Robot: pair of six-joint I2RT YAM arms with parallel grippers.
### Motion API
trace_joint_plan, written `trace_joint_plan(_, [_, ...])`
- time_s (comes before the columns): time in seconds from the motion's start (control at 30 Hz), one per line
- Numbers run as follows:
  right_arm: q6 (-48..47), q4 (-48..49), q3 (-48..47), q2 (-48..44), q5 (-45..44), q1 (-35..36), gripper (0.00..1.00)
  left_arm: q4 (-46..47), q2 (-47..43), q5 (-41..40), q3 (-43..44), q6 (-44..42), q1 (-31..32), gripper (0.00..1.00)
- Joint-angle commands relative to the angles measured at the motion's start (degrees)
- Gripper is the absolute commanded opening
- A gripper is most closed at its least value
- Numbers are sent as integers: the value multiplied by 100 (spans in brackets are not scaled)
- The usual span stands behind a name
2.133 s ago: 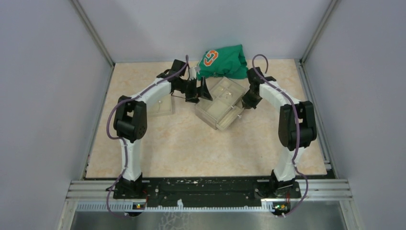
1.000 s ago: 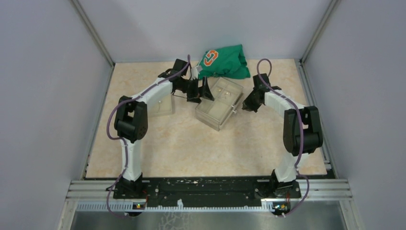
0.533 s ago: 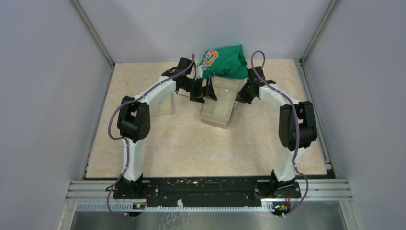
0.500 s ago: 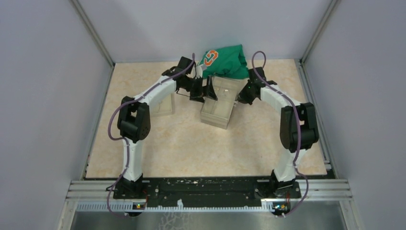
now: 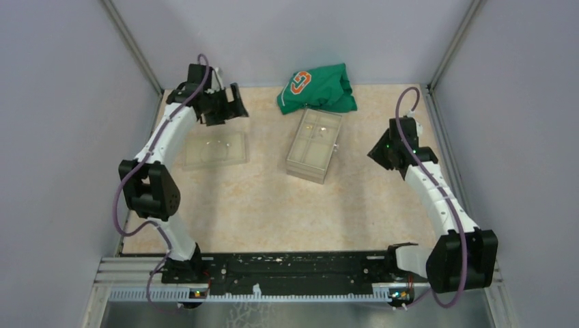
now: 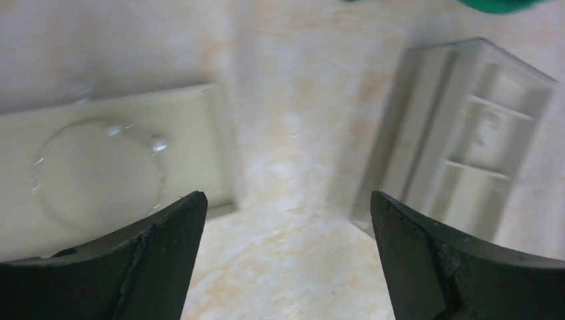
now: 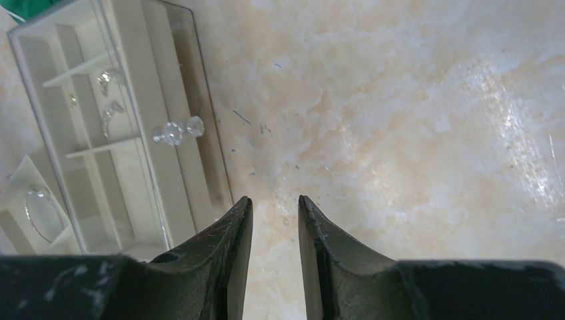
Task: Organize the mixed jewelry
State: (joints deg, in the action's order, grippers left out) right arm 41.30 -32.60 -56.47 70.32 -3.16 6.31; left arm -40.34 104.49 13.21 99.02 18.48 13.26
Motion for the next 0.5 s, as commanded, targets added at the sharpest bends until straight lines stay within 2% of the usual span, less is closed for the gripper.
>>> trace_joint_plan(0.0, [-162,-189,305,-296,17,24,32,-730,-98,-1243,-654,266,-565,98])
trace_joint_plan(0.13, [-197,-153,304,-226,223,24,32,-747,-252,-1560,-1400,528,-1256,98])
trace_joint_plan(0.27, [-263,-147,229,-139,289,24,32,-613,-296,-1395,-1913,530,-2125,98])
trace_joint_plan(0.47, [-290,-51,221,65,549,20,31,-413,-177,-1196,-2006,532,-2520,92])
